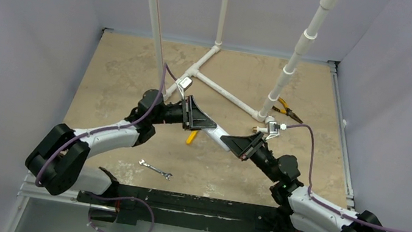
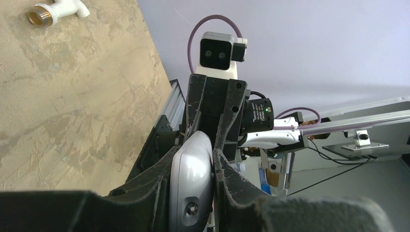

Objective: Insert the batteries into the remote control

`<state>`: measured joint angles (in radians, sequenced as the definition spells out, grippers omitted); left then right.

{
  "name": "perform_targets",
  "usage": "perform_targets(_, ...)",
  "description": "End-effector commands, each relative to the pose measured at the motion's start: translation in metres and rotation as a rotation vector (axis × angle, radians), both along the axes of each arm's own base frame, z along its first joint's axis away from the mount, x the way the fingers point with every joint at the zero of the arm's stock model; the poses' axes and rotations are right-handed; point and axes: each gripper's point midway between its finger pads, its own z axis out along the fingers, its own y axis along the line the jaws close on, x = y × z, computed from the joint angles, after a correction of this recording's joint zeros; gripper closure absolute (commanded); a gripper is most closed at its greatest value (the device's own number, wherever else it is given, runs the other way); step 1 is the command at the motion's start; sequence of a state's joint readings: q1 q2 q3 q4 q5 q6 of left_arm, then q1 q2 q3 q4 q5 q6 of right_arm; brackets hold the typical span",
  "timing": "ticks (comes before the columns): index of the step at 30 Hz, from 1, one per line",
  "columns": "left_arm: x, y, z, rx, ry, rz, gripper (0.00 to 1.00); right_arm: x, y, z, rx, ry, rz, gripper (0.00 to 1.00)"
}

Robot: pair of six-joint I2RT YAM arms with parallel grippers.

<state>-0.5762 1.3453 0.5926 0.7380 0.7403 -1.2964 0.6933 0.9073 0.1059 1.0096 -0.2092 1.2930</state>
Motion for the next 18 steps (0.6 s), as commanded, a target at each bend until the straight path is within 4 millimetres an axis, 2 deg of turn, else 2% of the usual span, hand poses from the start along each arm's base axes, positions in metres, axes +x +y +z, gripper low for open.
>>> perform_targets(1, 0.001, 0.003, 0.009, 0.020, -0.082, 0.028, 0.88, 0.000, -0.002, 0.011, 0.002, -0.069, -0.015, 1.00)
perform_targets(8, 0.005, 0.005, 0.009, 0.061, -0.103, 0.054, 0.63, -0.001, -0.003, 0.020, -0.025, -0.125, -0.025, 1.00)
perform_targets(10, 0.006, 0.005, 0.010, 0.070, -0.107, 0.057, 0.39, -0.001, -0.004, 0.019, -0.039, -0.134, -0.032, 1.00)
perform_targets(13, 0.007, 0.007, 0.015, 0.071, -0.132, 0.064, 0.17, -0.002, -0.005, 0.022, -0.064, -0.175, -0.040, 1.00)
perform_targets(15, 0.009, 0.010, 0.017, 0.079, -0.141, 0.078, 0.06, -0.002, -0.006, 0.020, -0.097, -0.192, -0.048, 1.00)
perform_targets(18, 0.014, 0.018, 0.017, 0.108, -0.147, 0.111, 0.00, 0.002, -0.011, 0.012, -0.170, -0.200, -0.081, 1.00)
